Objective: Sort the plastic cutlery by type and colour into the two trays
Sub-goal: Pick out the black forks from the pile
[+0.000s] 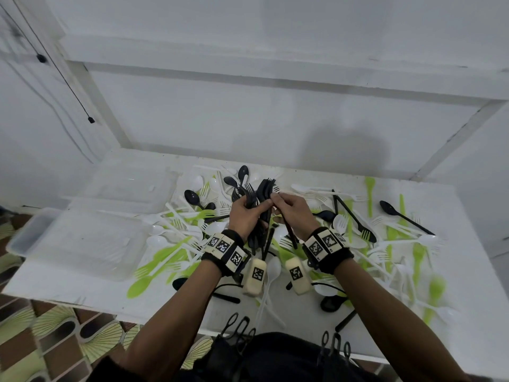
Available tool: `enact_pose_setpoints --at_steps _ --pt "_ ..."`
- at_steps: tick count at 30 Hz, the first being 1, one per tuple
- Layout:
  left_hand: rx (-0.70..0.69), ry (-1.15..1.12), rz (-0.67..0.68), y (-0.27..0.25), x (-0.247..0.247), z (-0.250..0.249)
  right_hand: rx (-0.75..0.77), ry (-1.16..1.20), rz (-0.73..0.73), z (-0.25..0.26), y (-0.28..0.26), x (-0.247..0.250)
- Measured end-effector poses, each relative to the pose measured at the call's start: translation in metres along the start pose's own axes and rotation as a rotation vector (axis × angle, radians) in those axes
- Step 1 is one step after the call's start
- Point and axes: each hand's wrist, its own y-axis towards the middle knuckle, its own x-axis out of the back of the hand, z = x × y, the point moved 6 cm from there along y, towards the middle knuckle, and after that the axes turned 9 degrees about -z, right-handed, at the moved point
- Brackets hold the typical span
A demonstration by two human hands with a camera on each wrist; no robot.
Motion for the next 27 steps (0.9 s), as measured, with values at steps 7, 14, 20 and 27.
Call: enact_pose_setpoints --at_steps 7,14,20,27 --pt "-0.126 0.248 0.072 0.004 0.0 -0.005 -0.198 0.272 0.046 -0.001 -0.01 -0.002" --pt "-0.153 0.311 0.097 0.0 -0.003 -0.002 -0.199 0.41 -0.086 -0.001 -0.01 0.005" --pt "-0.156 0.248 0.078 0.001 -0.005 -0.007 -0.168 0.37 -0.15 0.005 -0.009 0.005" --pt "-0.186 0.252 0.082 -0.002 -0.009 -0.009 -0.177 0.256 -0.074 0.002 -0.005 0.004"
